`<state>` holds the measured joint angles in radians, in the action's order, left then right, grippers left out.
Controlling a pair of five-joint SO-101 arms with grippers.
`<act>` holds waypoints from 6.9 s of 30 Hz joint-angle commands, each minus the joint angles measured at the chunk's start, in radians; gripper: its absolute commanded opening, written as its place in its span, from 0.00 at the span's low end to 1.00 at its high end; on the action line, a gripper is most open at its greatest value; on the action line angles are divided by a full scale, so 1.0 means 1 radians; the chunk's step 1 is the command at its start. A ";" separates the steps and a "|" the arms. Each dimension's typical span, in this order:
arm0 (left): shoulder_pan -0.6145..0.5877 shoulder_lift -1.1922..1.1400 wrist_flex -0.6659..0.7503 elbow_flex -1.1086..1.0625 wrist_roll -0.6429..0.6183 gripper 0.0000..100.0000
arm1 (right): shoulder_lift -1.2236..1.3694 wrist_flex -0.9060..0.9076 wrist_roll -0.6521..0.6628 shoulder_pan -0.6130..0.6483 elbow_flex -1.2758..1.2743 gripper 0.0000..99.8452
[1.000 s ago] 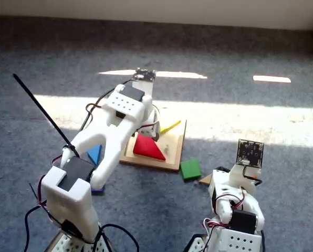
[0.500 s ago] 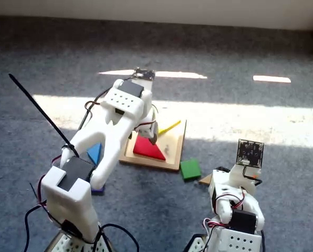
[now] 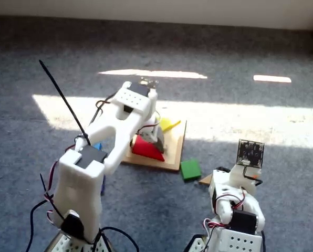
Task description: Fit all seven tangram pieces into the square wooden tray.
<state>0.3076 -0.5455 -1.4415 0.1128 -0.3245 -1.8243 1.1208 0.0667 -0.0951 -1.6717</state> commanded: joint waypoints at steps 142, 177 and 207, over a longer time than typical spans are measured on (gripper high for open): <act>-0.659 1.233 0.503 -1.069 0.003 0.10 | 2.074 -0.170 -0.124 0.779 1.483 0.11; -0.659 1.230 0.505 -1.069 0.005 0.10 | 1.925 -0.033 -0.011 0.688 1.500 0.01; -0.659 1.228 0.506 -1.069 0.005 0.10 | 1.721 0.111 0.075 0.750 1.524 0.01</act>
<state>-0.3383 0.6636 -0.9505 -0.9582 -0.3138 -0.0368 1.3218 0.1956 0.5754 -0.1834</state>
